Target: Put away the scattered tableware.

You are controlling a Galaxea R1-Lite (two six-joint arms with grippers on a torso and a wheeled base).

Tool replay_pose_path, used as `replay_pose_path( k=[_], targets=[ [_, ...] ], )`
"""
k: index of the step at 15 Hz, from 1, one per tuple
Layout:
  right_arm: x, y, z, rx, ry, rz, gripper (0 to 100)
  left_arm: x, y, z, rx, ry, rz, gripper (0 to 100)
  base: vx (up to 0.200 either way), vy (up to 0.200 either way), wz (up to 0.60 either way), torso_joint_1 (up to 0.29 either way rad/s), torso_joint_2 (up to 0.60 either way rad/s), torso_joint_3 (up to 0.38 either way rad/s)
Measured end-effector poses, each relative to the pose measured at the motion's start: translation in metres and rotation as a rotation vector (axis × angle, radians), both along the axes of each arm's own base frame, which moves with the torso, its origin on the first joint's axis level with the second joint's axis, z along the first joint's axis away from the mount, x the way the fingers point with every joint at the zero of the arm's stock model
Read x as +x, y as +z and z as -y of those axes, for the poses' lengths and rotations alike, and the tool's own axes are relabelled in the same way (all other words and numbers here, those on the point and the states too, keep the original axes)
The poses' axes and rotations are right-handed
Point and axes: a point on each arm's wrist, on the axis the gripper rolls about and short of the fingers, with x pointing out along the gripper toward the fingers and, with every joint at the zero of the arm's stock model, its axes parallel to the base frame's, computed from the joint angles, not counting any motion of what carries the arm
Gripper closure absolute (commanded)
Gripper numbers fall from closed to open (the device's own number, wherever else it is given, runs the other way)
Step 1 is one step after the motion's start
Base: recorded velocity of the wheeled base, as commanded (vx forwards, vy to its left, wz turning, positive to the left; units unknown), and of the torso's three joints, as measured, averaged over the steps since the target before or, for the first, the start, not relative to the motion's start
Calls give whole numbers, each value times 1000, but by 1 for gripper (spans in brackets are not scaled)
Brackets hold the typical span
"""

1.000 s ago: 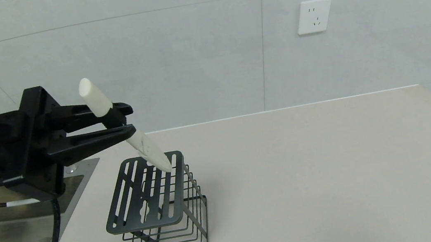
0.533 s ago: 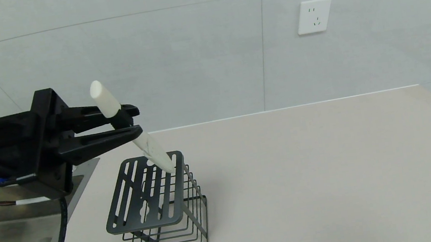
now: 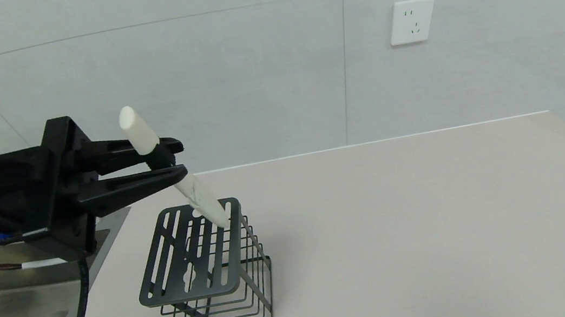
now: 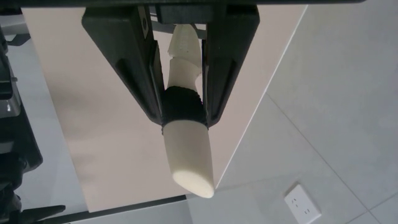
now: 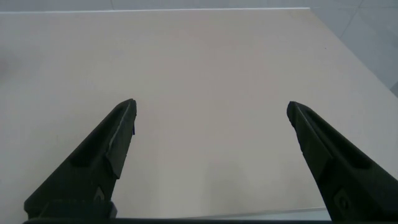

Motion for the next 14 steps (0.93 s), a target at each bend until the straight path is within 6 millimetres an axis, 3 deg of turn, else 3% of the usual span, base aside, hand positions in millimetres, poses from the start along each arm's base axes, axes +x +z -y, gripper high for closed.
replay_pose_path(
  k=[14],
  targets=[
    [0, 0, 0, 0, 0, 0, 0, 8, -11, 1, 8, 8, -46, 100, 0, 0, 0, 0, 0, 0]
  ],
)
